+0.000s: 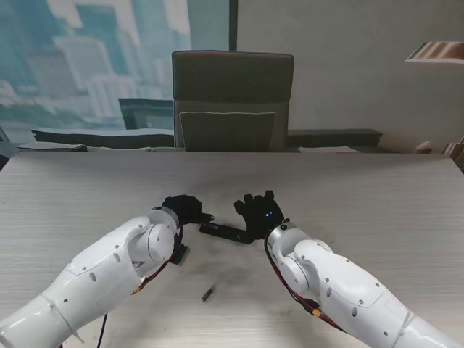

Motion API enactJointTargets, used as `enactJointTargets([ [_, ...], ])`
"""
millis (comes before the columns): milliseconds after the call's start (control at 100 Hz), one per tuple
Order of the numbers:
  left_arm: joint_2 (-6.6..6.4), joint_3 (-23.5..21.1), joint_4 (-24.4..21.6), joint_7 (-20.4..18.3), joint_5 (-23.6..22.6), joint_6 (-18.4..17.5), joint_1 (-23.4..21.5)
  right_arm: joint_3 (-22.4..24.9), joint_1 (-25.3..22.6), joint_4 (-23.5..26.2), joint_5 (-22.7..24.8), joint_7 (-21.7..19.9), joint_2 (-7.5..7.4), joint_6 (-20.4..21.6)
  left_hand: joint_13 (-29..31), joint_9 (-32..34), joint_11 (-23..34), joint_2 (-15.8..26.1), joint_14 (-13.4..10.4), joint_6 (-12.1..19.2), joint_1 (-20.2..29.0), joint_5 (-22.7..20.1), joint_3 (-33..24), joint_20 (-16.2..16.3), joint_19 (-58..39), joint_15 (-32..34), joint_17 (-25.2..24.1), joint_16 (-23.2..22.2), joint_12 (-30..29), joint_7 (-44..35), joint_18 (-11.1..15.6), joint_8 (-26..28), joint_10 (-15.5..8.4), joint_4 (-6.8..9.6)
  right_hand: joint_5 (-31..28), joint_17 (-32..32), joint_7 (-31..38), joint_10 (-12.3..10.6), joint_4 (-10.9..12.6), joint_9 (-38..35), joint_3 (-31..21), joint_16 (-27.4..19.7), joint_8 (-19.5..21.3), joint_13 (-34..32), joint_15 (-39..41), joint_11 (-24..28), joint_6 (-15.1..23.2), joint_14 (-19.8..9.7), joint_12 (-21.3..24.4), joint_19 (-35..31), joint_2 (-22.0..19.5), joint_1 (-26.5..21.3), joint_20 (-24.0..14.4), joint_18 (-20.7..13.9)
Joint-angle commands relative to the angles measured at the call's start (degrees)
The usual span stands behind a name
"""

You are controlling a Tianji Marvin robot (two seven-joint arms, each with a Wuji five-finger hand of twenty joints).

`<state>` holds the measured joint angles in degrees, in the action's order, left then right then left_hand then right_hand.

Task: Install the batteries into the remote control and close the cover

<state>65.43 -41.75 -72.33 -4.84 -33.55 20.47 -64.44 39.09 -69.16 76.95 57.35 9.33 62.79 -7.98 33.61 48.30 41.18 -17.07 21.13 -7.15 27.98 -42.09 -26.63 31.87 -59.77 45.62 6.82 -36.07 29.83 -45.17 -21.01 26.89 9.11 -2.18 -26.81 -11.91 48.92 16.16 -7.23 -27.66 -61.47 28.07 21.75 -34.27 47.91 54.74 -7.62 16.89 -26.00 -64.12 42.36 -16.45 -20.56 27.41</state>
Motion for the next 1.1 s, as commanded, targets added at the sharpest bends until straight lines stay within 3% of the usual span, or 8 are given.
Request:
enactJointTargets([
  [0, -0.55, -0.1, 0.2, -0.9, -0.1, 0.3, -1.7, 0.1, -1.6, 1.9, 0.3, -0.2, -0.1, 0.6, -1.1, -2.0, -3.6, 1.9, 0.5, 0.0, -0.4, 1.1, 1.4, -1.1, 0.8, -9.6, -1.4, 6.3, -2.5, 0.7, 1.1, -0.8, 0.7, 1.86, 1.5, 1.1, 0.0, 1.6, 0.9, 2.1, 0.5, -0.8, -0.8, 1.6, -0.5, -0.2, -1.0, -0.6, 0.4, 0.5, -0.8, 1.0, 0.6, -0.4],
  [440, -0.61, -6.3, -2.3, 1.7, 0.1, -2.2, -5.7, 2.6, -11.1, 13.0, 1.0, -1.9, -0.93, 3.8, -3.1, -4.0, -7.7, 3.6, 1.1, -0.8, 1.3, 2.4, 5.7, -2.1, 2.7, -12.4, -2.7, 7.3, -4.1, 7.6, 1.1, -4.0, 2.4, 2.68, -3.2, -1.0, 3.1, 1.2, 1.0, -0.7, -5.1, -0.3, -0.9, -0.9, 0.6, 0.5, 3.8, -0.8, 0.4, -1.3, 2.2, -2.2, 0.0, -1.0],
  [700, -0.82, -9.0, -3.9, 1.1, 0.7, -2.6, -6.5, 1.6, -15.7, 16.1, 2.2, -2.7, -1.46, 1.2, -4.4, -5.1, -9.5, 5.1, 1.3, -1.1, 2.5, 3.1, 8.3, -2.8, 3.9, -14.0, -3.6, 7.8, -4.9, 10.5, 1.3, -5.4, 2.9, 3.23, -6.5, -1.8, 4.6, 0.8, 0.5, -2.6, -8.7, 0.7, -0.4, -2.5, 3.2, 2.0, 6.2, -1.0, -0.2, -2.3, 5.4, -5.2, -0.6, -1.0],
  [960, -0.69, -10.3, -4.3, 1.6, 1.3, -2.2, -7.1, 1.6, -19.6, 19.1, 4.8, -2.6, -1.98, -1.2, -4.5, -5.1, -9.8, 6.1, 1.5, -1.3, 3.2, 2.9, 10.0, -3.0, 4.1, -14.3, -3.8, 7.7, -4.9, 11.0, 1.3, -5.6, 3.3, 3.68, -10.9, -3.0, 7.8, 0.6, 0.1, -5.0, -10.2, 1.9, 1.0, -4.2, 6.2, 4.2, 6.3, -0.9, -1.1, -4.1, 5.5, -7.3, -1.7, -1.0],
  [980, -0.7, -10.4, -4.4, 1.5, 1.4, -2.2, -7.2, 1.6, -19.8, 19.3, 5.0, -2.5, -2.01, -1.4, -4.5, -5.1, -9.8, 6.1, 1.4, -1.3, 3.2, 2.9, 10.1, -3.0, 4.1, -14.3, -3.8, 7.7, -4.9, 11.0, 1.3, -5.6, 3.3, 3.71, -11.6, -3.2, 8.8, 0.7, -0.7, -5.6, -9.5, 2.1, 1.0, -4.6, 6.7, 4.3, 6.7, -0.7, -1.2, -4.3, 5.0, -7.1, -1.9, -0.9],
  [1030, -0.72, -10.6, -4.6, 1.6, 1.3, -2.2, -7.4, 1.5, -20.1, 19.8, 5.7, -2.6, -2.11, -1.8, -4.5, -5.1, -9.9, 6.2, 1.5, -1.3, 3.4, 2.8, 10.5, -3.0, 4.1, -14.3, -3.9, 7.7, -4.9, 11.0, 1.2, -5.7, 3.3, 3.81, -13.7, -3.9, 13.1, 1.0, -5.1, -7.3, -7.8, 2.2, -5.1, -5.7, 7.6, 4.4, 7.8, -0.1, -1.2, -4.8, 4.6, -6.7, -2.6, -0.4],
  [1090, -0.73, -10.9, -4.9, 1.7, 1.2, -2.2, -7.8, 1.3, -20.3, 20.4, 6.2, -2.9, -2.2, -2.3, -4.5, -5.0, -9.9, 6.4, 1.6, -1.3, 3.6, 2.6, 10.9, -3.0, 4.1, -14.3, -3.9, 7.7, -4.9, 11.1, 1.2, -5.7, 3.3, 3.92, -17.8, -4.7, 16.2, 1.2, -7.2, -10.2, -4.8, 2.4, -6.9, -7.4, 8.5, 4.4, 9.0, 0.9, -1.1, -5.4, 3.0, -5.6, -3.0, 0.3],
])
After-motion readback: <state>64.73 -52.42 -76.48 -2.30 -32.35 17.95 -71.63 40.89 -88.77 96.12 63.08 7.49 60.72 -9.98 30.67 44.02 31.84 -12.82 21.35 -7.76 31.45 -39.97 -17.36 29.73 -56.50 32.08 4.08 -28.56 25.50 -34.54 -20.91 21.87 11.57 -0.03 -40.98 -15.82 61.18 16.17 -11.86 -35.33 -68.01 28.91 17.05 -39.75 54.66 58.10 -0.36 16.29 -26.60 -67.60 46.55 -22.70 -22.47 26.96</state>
